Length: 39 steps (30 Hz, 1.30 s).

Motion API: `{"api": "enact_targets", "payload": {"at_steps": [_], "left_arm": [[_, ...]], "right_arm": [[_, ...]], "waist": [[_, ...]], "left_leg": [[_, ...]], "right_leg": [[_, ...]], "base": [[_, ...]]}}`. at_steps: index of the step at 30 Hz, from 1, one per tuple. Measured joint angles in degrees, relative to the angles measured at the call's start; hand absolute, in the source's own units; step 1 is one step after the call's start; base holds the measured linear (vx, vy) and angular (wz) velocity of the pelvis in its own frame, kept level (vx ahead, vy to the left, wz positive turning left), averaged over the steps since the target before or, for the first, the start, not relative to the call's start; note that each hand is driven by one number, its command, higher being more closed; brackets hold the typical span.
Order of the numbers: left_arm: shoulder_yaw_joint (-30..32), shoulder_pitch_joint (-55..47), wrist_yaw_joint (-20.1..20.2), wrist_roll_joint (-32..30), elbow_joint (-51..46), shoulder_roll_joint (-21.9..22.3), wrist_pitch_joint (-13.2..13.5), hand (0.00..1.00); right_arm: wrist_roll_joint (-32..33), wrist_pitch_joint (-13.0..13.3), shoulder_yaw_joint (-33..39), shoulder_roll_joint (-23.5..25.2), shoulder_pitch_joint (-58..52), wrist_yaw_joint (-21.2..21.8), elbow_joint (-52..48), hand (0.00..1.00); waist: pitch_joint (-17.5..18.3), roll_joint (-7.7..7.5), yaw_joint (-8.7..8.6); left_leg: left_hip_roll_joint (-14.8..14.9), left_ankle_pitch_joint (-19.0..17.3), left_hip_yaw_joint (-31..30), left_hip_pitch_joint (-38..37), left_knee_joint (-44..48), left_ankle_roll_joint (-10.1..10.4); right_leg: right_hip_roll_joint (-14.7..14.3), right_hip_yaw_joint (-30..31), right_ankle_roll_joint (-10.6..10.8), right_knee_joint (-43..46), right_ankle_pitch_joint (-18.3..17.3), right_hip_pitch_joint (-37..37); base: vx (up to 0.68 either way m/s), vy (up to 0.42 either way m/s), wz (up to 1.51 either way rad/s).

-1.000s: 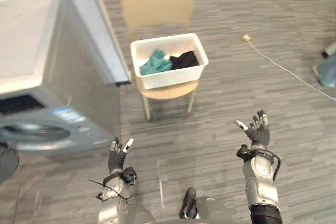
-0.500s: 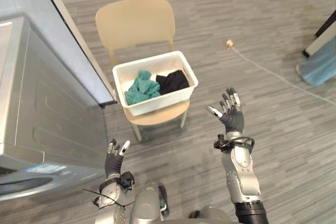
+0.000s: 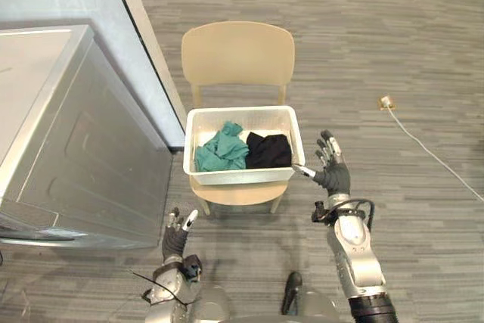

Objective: Pick up the laundry basket with both hands and put the clothes into the washing machine.

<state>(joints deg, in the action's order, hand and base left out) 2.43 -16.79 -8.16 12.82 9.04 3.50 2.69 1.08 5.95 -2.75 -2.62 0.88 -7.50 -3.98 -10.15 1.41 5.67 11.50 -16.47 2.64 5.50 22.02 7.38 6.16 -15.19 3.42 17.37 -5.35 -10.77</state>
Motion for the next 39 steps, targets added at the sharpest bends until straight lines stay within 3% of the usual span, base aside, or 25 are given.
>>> {"api": "enact_targets", "payload": {"at_steps": [2, 4, 5, 6, 8, 11, 14, 17, 20, 24, 28, 39], "left_arm": [[0.0, 0.6, 0.9, 0.0, 0.5, 0.0, 0.0, 0.00], [0.2, 2.1, 1.7, 0.0, 1.1, -0.1, 0.0, 0.00], [0.5, 3.1, 1.9, 0.0, 1.1, -0.2, 0.1, 0.00], [0.5, 3.7, 2.0, 0.0, 1.1, -0.2, 0.1, 0.00], [0.3, 3.5, 2.1, 0.0, 1.2, -0.5, 0.2, 0.00], [0.2, 3.4, 2.9, 0.0, 1.0, -3.0, 0.3, 0.00], [-0.1, 3.1, 3.2, -0.1, 0.4, -4.5, 0.3, 0.00], [-0.6, 3.0, 3.2, -0.1, 0.0, -5.1, 0.3, 0.00], [-2.0, 2.8, 3.2, 0.0, -0.5, -5.5, 0.4, 0.00], [-3.8, 3.0, 3.2, 0.0, -0.5, -5.7, 0.4, 0.00], [-4.3, 3.2, 3.1, 0.0, -0.5, -5.8, 0.5, 0.00], [-5.2, 6.6, 3.0, 0.1, 0.9, -6.2, 0.5, 0.00]], "right_arm": [[-2.2, 0.0, 1.7, -2.2, 1.4, -0.1, 0.0, 0.00], [-4.2, -0.2, 3.8, -4.9, 3.2, -0.5, 0.1, 0.00], [-5.4, -0.3, 5.0, -6.8, 6.3, -1.2, 1.5, 0.00], [-6.7, -0.3, 5.4, -9.2, 11.1, -2.1, 4.4, 0.00], [-9.1, -1.1, 4.9, -12.5, 17.9, -3.1, 9.2, 0.00], [-12.2, -2.5, 1.4, -15.2, 28.0, -3.2, 15.1, 0.00], [-13.6, -3.6, -3.8, -20.0, 39.5, -1.1, 21.9, 0.00], [-14.8, -4.3, -8.9, -25.4, 49.8, 0.2, 30.0, 0.00], [-15.2, -5.0, -12.7, -30.3, 58.2, 0.4, 37.4, 0.00], [-15.2, -6.0, -14.4, -34.4, 60.5, 0.7, 41.2, 0.00], [-15.2, -6.4, -18.0, -36.5, 60.4, 3.8, 42.1, 0.00], [-15.2, -6.3, -23.3, -37.4, 59.8, 5.4, 41.2, 0.00]], "waist": [[-0.2, -0.08, -0.10], [-0.7, -0.69, -0.07], [-1.9, -1.53, 0.11], [-2.6, -1.20, 0.00], [-3.5, 0.28, 1.48], [-5.4, -1.35, 1.65], [-8.2, -1.41, 3.51], [-11.3, -1.42, 4.72], [-14.5, -1.32, 4.81], [-15.7, -1.76, 5.64], [-16.2, -2.08, 6.01], [-18.0, -3.69, 6.27]], "left_leg": [[1.9, 0.8, -1.2, 1.4, 2.0, 0.8], [2.3, 2.9, -0.8, 5.7, 8.3, 0.9], [1.8, 2.2, 1.3, 7.8, 8.8, 0.4], [1.4, 2.6, 2.9, 9.4, 5.1, 0.0], [1.7, 8.6, 4.5, 9.6, 0.1, -1.8], [-0.4, 9.0, 4.3, 11.7, 0.2, -2.3], [-0.9, 9.6, 4.9, 13.6, 0.5, -3.3], [-1.0, 10.0, 4.7, 14.7, 0.5, -3.8], [-1.2, 11.5, 3.9, 16.3, -0.6, -4.1], [-1.7, 13.9, 3.2, 18.8, -3.6, -4.2], [-2.2, 16.2, 2.2, 21.3, -6.0, -4.2], [-3.5, 21.4, 0.4, 23.2, -12.3, -4.4]], "right_leg": [[-1.6, -3.4, -1.1, -1.7, -0.7, 2.9], [-0.7, -6.2, -1.1, -4.2, -0.7, 5.9], [0.7, -7.5, -1.1, -4.9, -0.7, 7.0], [1.7, -8.5, -1.0, -4.8, -0.6, 7.2], [1.2, -8.0, -0.4, -5.0, -0.3, 7.3], [2.3, -8.5, 1.6, -8.2, 1.6, 7.0], [2.3, -8.4, 1.7, -11.1, 4.2, 6.6], [2.2, -8.4, 1.8, -11.5, 4.5, 5.7], [2.1, -9.4, 1.2, -11.7, 5.7, 4.2], [2.0, -10.3, 0.9, -12.8, 7.4, 1.3], [1.8, -11.6, 0.5, -14.1, 8.6, -1.0], [1.5, -13.8, 0.2, -15.7, 9.7, -3.6]], "base": [[0.15, -0.204, 0.69], [0.09, -0.079, 0.87], [0.03, 0.013, 0.76], [0.01, 0.079, 0.58], [0.02, 0.141, 0.04], [0.02, 0.125, 0.13], [-0.02, 0.123, 0.01], [-0.05, 0.047, 0.04], [-0.06, 0.019, 0.07], [-0.07, 0.024, 0.10], [-0.06, 0.016, 0.11], [-0.06, 0.021, 0.11]]}}
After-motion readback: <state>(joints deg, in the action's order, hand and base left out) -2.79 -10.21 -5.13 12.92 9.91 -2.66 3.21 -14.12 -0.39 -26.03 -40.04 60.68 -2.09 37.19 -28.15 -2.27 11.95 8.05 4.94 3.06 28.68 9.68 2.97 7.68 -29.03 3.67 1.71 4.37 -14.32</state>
